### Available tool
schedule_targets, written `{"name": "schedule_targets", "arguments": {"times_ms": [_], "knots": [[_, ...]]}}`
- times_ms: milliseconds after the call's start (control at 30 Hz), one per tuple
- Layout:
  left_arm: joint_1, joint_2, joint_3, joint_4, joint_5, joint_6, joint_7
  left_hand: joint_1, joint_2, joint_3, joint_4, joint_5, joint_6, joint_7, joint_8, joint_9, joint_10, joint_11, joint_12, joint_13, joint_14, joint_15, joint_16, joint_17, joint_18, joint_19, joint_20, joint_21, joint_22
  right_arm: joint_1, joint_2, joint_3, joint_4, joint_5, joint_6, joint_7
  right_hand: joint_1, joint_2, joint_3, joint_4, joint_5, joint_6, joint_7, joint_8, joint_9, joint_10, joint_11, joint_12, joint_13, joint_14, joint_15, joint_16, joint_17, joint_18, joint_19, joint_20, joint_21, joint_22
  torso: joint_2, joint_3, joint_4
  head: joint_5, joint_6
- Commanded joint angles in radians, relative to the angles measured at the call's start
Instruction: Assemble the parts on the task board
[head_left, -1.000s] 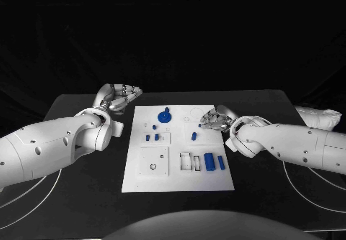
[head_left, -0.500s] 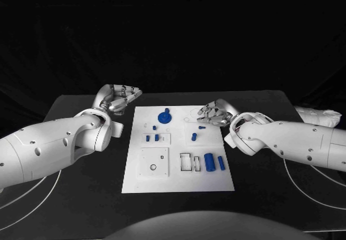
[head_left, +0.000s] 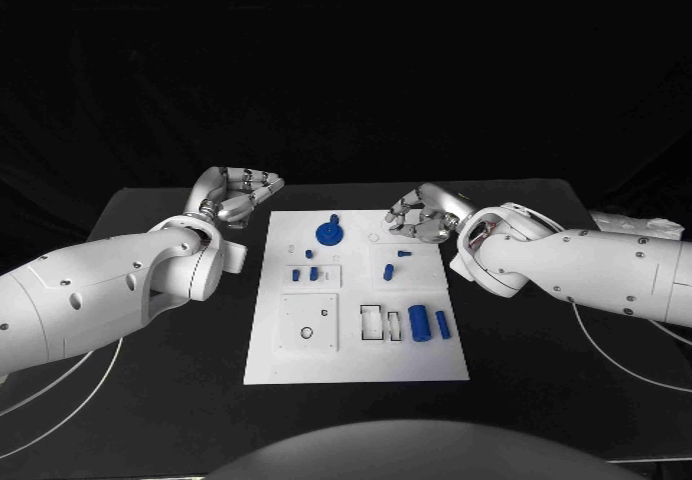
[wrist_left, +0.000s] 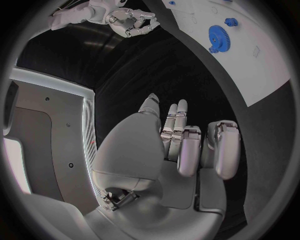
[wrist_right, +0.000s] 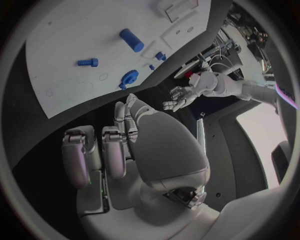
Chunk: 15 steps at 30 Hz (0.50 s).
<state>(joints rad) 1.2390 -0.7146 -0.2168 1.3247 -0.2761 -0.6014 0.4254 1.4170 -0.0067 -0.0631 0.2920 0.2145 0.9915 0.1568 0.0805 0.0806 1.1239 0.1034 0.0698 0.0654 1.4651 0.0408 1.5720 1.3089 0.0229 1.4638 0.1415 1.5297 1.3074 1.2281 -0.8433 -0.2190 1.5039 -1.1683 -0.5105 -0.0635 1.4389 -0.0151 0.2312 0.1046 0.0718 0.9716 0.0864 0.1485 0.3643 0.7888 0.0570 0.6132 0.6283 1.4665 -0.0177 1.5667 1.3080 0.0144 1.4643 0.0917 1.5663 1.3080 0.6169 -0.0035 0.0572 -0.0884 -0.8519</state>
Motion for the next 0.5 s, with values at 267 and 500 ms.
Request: {"name": "schedule_targets", "arguments": {"times_ms": [267,500], "knots": [[0.001,0.002,0.001,-0.002,-0.005,0.014,0.005,0.001,0.012,-0.006,0.0,0.006,0.004,-0.004,0.004,0.001,0.003,-0.004,-0.001,0.001,0.106,-0.007,-0.001,0.262,-0.011,0.073,-0.002,-0.001,0.248,0.001,0.005,0.0,0.015,-0.507,0.204,-0.14,0.013,-0.026,0.045,0.007,-0.008,0.034,0.001,-0.058,-0.039,0.101,0.012,-0.254,-0.296,0.104,0.014,0.004,0.263,-0.014,0.106,0.006,0.005,0.263,-0.001,0.0008,0.0008,-0.001,-0.002],[0.001,0.003,0.001,-0.004,-0.006,0.015,0.004,0.001,0.012,-0.006,0.0,0.006,0.004,-0.004,0.004,0.001,0.003,-0.004,-0.001,0.001,0.106,-0.007,-0.001,0.262,-0.011,0.073,-0.002,-0.001,0.248,0.0,0.009,0.0,0.019,-0.621,0.257,-0.18,0.008,-0.035,0.059,0.009,-0.01,0.03,0.009,-0.083,-0.07,0.127,0.014,-0.366,-0.426,0.104,0.012,0.004,0.263,-0.014,0.106,0.011,0.005,0.263,0.0,0.0003,0.0003,-0.002,-0.002]]}}
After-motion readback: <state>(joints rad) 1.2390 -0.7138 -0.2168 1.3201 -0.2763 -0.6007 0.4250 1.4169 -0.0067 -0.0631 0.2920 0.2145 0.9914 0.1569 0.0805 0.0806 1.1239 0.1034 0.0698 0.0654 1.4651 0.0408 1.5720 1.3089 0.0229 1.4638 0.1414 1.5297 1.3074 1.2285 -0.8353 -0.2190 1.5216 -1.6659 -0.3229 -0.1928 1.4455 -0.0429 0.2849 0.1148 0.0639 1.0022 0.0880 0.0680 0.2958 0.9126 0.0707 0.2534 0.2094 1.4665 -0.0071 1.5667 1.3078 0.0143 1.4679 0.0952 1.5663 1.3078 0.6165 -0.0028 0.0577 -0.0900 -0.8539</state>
